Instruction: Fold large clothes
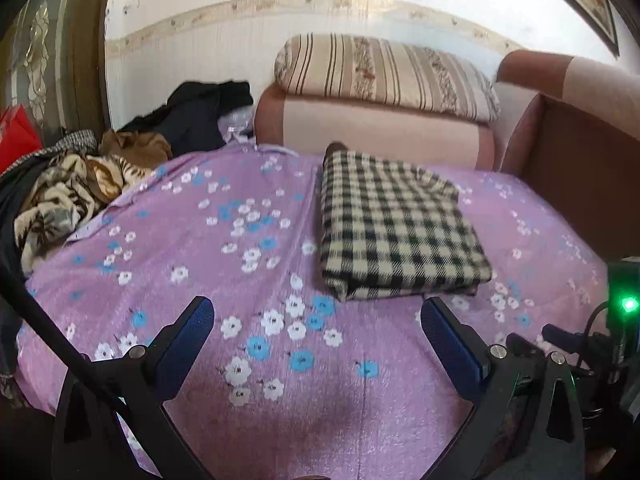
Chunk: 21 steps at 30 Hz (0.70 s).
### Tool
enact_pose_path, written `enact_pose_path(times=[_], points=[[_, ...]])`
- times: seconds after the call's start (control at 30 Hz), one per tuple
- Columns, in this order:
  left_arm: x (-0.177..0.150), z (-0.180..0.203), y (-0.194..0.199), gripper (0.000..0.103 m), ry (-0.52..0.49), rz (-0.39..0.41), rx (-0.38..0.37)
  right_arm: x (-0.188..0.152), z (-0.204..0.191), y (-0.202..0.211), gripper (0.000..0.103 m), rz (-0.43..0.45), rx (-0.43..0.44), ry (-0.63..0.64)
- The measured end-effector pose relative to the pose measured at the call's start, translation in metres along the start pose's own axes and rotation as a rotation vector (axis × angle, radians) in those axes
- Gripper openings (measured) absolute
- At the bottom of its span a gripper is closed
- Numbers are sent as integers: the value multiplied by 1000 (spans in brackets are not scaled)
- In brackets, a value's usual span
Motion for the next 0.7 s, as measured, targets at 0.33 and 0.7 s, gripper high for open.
enact_pose_path(times=[0.33, 0.7], points=[[-11, -4, -30, 103, -9, -101, 53, 2, -2, -16, 59, -44, -7, -10], [-15, -8, -44, 103, 13, -159, 39, 3, -8, -21, 61, -33, -33, 21]])
Point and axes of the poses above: each gripper's, at about its wrist camera, not at the fingertips, and y roughly against the way its jaws point, z to its right, x to its top, the point moved 1 cm from there along -y, roughly the way its jaws point, and after that the axes turned 8 degrees about -x, right-handed, at the moved point
